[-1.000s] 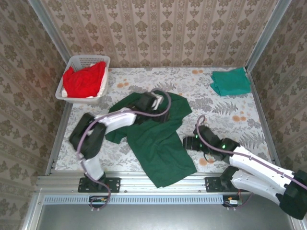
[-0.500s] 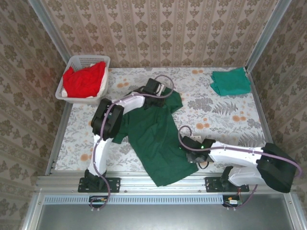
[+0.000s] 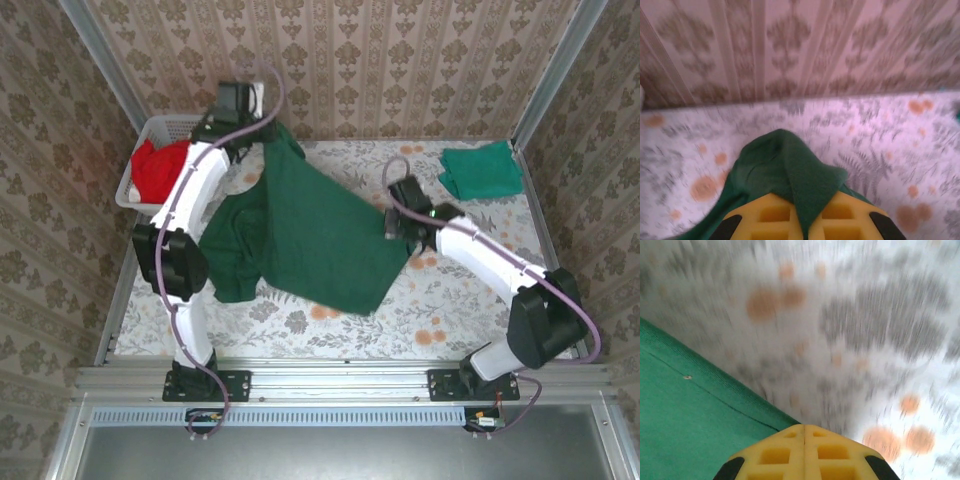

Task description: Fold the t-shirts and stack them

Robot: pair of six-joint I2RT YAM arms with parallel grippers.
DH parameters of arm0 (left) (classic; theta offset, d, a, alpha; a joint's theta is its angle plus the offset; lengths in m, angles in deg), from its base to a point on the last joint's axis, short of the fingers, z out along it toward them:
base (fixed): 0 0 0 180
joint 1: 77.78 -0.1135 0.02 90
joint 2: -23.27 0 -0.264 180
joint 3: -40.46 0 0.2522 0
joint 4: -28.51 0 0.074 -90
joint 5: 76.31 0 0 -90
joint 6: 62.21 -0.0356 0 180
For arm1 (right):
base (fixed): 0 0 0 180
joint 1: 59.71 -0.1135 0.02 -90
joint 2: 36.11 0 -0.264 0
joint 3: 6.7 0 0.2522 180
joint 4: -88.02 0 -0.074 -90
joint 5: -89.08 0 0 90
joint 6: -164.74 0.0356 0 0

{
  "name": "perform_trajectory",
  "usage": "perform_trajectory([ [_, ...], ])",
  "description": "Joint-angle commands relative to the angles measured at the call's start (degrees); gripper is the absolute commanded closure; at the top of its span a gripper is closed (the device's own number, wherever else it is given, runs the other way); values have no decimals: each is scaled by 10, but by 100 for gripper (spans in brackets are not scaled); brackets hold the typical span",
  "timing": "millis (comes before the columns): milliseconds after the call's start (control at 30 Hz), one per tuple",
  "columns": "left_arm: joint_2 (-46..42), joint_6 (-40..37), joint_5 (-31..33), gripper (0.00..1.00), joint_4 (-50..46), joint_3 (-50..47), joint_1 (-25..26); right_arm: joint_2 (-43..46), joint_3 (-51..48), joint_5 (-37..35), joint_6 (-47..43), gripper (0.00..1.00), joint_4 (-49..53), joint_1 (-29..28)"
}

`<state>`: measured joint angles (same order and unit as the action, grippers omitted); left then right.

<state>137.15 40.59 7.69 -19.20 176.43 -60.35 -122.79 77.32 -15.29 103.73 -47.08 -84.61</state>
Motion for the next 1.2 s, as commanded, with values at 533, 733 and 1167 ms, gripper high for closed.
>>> perform_trajectory([
  [533, -563, 4, 62, 100, 169, -399, -16, 233, 96, -97, -149, 100, 3, 23],
  [733, -806, 168, 81, 100, 164, -816, 44, 366, -196, -85, -49, 100, 6, 25],
  [1167, -897, 319, 219, 36, -35, -961, 255, 432, -314, 26, 44, 61, 59, 25],
])
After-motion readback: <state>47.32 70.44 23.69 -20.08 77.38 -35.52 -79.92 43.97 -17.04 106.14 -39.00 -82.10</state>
